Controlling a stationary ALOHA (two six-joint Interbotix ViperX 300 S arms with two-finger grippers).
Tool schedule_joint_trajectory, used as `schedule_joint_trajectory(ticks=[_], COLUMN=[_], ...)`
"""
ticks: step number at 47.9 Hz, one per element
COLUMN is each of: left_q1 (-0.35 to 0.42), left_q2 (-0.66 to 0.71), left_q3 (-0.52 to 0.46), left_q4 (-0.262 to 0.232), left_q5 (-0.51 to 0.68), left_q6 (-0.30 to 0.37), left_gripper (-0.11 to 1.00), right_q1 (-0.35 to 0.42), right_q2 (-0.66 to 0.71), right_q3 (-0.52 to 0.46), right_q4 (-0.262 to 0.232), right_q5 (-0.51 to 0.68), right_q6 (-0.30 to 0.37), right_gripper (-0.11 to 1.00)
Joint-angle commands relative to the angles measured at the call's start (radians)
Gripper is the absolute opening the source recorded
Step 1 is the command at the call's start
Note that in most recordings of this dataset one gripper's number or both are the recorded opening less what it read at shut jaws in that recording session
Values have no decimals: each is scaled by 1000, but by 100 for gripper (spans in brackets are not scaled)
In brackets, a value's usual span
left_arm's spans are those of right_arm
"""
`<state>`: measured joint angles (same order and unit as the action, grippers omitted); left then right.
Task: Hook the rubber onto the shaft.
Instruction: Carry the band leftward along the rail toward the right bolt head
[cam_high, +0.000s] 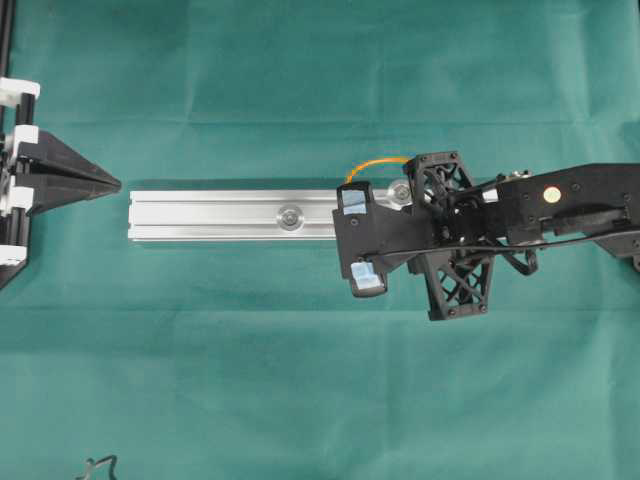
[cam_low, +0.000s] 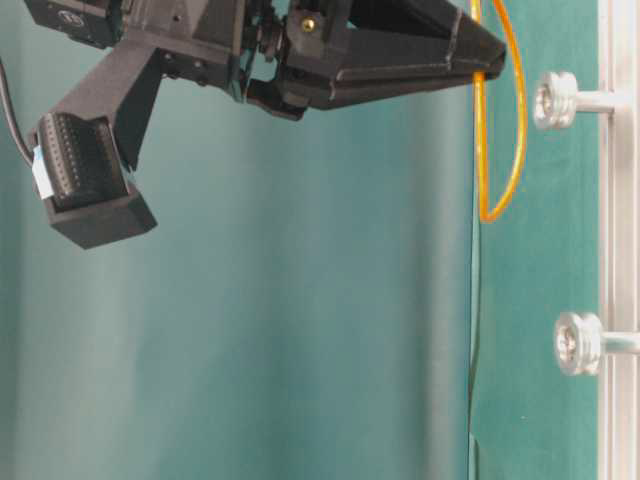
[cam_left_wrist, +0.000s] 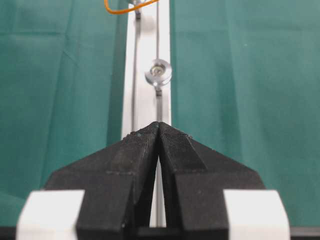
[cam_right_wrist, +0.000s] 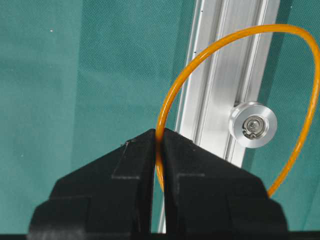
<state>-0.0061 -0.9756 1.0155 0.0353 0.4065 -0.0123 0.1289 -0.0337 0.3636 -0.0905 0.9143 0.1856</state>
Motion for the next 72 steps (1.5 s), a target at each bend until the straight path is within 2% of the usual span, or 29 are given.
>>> schedule_joint_trajectory(ticks=[1, 34, 72], left_q1=[-2, -2, -2], left_q2=[8, 8, 8], left_q3=[-32, -32, -32], left_q4=[0, 0, 0], left_q5=[-3, -3, 5], left_q6=[2, 2, 0], left_gripper=[0, 0, 0], right_q1=[0, 5, 57], right_q2=[-12, -12, -12], right_q3=[-9, 3, 11], right_q4=[2, 14, 31], right_q5=[-6, -38, -54], right_q6=[2, 2, 3], right_gripper=[7, 7, 7])
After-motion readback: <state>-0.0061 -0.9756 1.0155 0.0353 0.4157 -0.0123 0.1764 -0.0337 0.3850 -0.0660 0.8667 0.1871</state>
